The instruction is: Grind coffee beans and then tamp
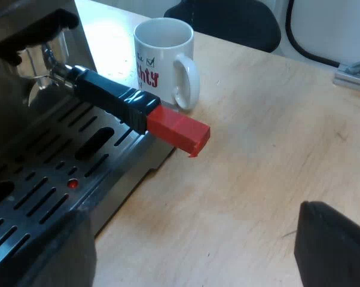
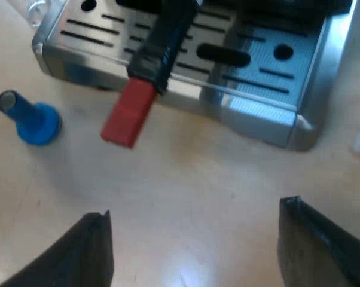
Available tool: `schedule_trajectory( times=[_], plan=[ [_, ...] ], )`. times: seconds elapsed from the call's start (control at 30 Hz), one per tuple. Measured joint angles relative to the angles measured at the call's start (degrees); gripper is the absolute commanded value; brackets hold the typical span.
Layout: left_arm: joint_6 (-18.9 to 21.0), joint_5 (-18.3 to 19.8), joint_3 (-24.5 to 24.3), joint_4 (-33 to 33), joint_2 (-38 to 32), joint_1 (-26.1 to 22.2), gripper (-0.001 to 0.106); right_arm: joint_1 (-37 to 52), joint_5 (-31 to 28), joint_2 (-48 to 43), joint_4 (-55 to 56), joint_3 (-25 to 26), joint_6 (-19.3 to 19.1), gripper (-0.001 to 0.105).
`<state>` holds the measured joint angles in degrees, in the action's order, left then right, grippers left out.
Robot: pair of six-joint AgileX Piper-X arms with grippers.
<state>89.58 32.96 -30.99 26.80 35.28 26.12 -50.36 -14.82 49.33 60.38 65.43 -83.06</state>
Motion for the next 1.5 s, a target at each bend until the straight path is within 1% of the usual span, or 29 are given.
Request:
schedule_trajectory(
  times=[0.03, 0.13, 0.2, 0.27, 0.33, 0.4, 0.47, 0.53, 0.7, 0.9, 1.07, 1.23, 1.5],
  plan=[
    [0.0, 0.0, 0.0, 0.0, 0.0, 0.0, 0.07, -1.8, -2.8, 1.4, -1.4, 0.0, 1.0, 0.06],
    [-0.7, 0.0, 0.0, 0.0, 0.0, 0.0, 0.07, -5.8, -6.7, 4.8, -4.5, 0.0, 2.5, 0.06],
    [-0.7, 0.0, 0.0, 0.0, 0.0, 0.0, 0.07, -6.9, -7.5, 7.0, -6.4, 0.0, 3.2, 0.06],
    [-0.7, 0.0, 0.0, 0.0, 0.0, 0.0, 0.07, -7.5, -7.5, 8.9, -7.8, 0.0, 6.1, 0.06],
    [-0.7, 0.0, 0.0, 0.0, 0.0, 0.0, 0.07, -7.5, -7.8, 11.6, -9.3, 0.0, 11.2, 0.06],
    [-0.7, 0.0, 0.0, 0.0, 0.0, 0.0, 0.07, -7.5, -7.7, 13.2, -10.1, 0.0, 14.1, 0.06],
    [-0.7, 0.0, 0.0, 0.0, 0.0, 0.0, 0.07, -7.5, -7.7, 14.9, -10.7, 0.0, 15.2, 0.06],
    [-0.7, 0.0, 0.0, 0.0, 0.0, 0.0, 0.07, -7.5, -7.2, 16.8, -11.5, 0.0, 17.1, 0.06],
    [-0.7, 0.0, 0.0, 0.0, 0.0, 0.0, 0.07, -7.5, -6.9, 20.8, -12.0, 0.0, 18.5, 0.06],
    [-0.7, 0.0, 0.0, 0.0, 0.0, 0.0, 0.07, -7.4, -7.0, 24.3, -14.4, 0.0, 18.8, 0.06],
    [-0.7, 0.0, 0.0, 0.0, 0.0, 0.0, 0.07, -5.4, -7.3, 26.2, -16.1, 0.0, 20.1, 0.06],
    [-0.7, 0.0, 0.0, 0.0, 0.0, 0.0, 0.07, -2.6, -7.3, 27.8, -18.1, 0.1, 20.1, 0.06],
    [-0.7, 0.0, 0.0, 0.0, 0.0, 0.0, 0.07, -2.0, -7.3, 31.6, -20.5, 0.2, 20.5, 0.06]
  ],
)
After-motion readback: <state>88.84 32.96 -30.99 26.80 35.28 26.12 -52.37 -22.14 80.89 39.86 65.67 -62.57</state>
